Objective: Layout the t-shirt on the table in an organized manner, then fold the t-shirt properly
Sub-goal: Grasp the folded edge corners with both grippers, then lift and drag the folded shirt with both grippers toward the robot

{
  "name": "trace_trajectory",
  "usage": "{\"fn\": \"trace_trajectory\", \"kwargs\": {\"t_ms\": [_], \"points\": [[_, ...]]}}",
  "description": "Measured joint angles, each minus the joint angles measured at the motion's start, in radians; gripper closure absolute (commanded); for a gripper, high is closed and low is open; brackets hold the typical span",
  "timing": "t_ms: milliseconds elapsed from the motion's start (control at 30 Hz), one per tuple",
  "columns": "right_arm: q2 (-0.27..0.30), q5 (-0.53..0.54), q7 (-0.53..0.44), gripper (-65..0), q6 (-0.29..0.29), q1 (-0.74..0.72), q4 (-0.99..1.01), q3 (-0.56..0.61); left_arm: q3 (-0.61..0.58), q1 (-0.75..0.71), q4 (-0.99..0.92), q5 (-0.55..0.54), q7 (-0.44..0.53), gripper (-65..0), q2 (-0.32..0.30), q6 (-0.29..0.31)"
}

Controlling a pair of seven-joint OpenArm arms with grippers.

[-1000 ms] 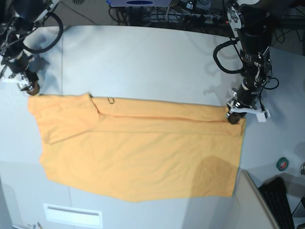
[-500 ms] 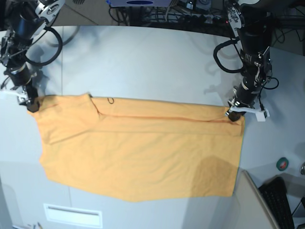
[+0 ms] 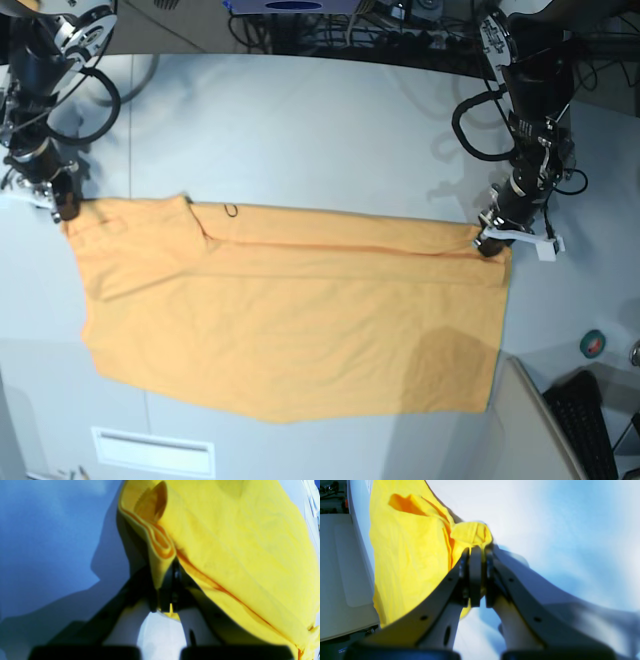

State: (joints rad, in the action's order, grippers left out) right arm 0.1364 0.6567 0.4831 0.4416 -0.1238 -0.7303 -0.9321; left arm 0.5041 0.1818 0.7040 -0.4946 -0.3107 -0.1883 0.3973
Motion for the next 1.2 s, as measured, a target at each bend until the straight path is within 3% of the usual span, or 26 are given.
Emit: {"fn": "trace_trajectory", "kwargs": {"t_ms": [200,267,367,667,967,1200], "points": [[-0.021,-0.037,0.162,0.0,-0.042,0.042,-0.194,0.002,-0.002,-0.060,0.147,0.027,-0.104,0.0,0.008,-0.016],[-0.021,-0.040,0.221,0.0,-0.116,0.039,-0.264,0.001,0.003,-0.070,0.209,0.030,-0.195,0.0,0.008,-0.042],[-0.023,-0.037,0.291,0.0,-0.153,0.011,-0.369,0.001,-0.005,-0.064,0.308,0.037,-0.270,0.0,0.017,-0.106],[-0.010,-0.029,0.502,0.0,-0.242,-0.133,-0.580,0.003,0.001,0.031,0.547,0.033,-0.439,0.0,0.045,-0.116],[-0.019,-0.038,0.537,0.0,-0.243,0.036,-0.592,0.001,0.005,-0.135,0.569,0.040,-0.449,0.0,0.048,-0.121],[-0.022,-0.024,0.430,0.0,-0.235,0.206,-0.592,0.005,0.037,-0.264,0.570,0.026,-0.447,0.0,0.053,-0.108]]}}
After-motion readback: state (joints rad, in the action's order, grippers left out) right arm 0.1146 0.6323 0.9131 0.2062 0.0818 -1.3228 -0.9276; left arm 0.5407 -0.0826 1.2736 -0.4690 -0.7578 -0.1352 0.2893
